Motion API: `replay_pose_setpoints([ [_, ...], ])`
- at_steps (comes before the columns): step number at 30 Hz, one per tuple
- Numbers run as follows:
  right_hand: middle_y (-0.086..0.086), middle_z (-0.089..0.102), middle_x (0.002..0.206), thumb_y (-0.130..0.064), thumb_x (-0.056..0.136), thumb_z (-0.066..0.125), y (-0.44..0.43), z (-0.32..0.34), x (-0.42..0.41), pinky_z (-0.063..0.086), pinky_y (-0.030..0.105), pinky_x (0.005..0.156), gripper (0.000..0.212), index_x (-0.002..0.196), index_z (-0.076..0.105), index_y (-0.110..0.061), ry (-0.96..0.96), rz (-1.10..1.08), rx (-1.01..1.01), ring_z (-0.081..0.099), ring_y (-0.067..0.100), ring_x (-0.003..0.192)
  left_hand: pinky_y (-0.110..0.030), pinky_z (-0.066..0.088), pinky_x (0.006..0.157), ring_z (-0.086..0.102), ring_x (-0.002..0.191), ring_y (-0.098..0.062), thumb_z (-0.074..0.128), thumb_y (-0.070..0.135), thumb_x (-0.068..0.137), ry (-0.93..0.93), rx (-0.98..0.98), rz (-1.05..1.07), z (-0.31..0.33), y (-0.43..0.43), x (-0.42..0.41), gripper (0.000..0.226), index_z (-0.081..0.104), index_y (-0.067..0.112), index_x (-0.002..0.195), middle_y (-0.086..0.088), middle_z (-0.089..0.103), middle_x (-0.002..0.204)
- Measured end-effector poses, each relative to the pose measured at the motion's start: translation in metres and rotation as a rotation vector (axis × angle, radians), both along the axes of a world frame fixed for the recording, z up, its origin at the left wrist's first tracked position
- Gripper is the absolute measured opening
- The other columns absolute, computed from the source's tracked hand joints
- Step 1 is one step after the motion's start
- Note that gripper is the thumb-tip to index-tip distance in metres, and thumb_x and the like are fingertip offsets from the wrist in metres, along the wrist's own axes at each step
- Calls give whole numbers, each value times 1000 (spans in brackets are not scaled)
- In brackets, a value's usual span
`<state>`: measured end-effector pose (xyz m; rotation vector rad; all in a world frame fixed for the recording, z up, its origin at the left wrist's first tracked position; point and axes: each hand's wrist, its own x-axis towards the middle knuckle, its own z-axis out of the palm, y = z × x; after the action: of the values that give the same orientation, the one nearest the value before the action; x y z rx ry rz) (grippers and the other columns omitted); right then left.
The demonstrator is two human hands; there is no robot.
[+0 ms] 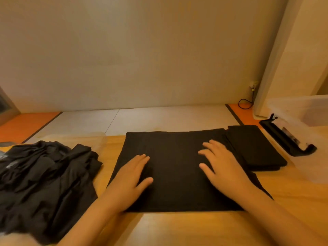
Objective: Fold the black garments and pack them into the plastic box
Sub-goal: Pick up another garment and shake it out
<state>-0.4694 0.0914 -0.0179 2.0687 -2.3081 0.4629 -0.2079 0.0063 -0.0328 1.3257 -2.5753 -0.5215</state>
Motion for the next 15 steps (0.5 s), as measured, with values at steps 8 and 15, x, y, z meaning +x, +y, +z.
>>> replay_pose_setpoints([
  [8, -8, -15, 159, -78, 52, -37, 67, -41, 20, -9, 41, 117, 95, 139, -21, -41, 82, 14, 331, -21, 16, 144, -31, -16, 116, -30, 139, -5, -36, 83, 48, -260, -51, 23, -36, 71, 34, 107, -21, 37, 144, 15, -26, 153],
  [15, -9, -19, 158, -72, 27, -53, 115, -49, 45, -13, 50, 113, 113, 133, -26, -43, 76, -25, 347, -27, 16, 141, -37, -19, 114, -32, 138, -4, -36, 84, 46, -295, -25, 73, -39, 119, 58, 106, -22, 41, 142, 18, -29, 151],
])
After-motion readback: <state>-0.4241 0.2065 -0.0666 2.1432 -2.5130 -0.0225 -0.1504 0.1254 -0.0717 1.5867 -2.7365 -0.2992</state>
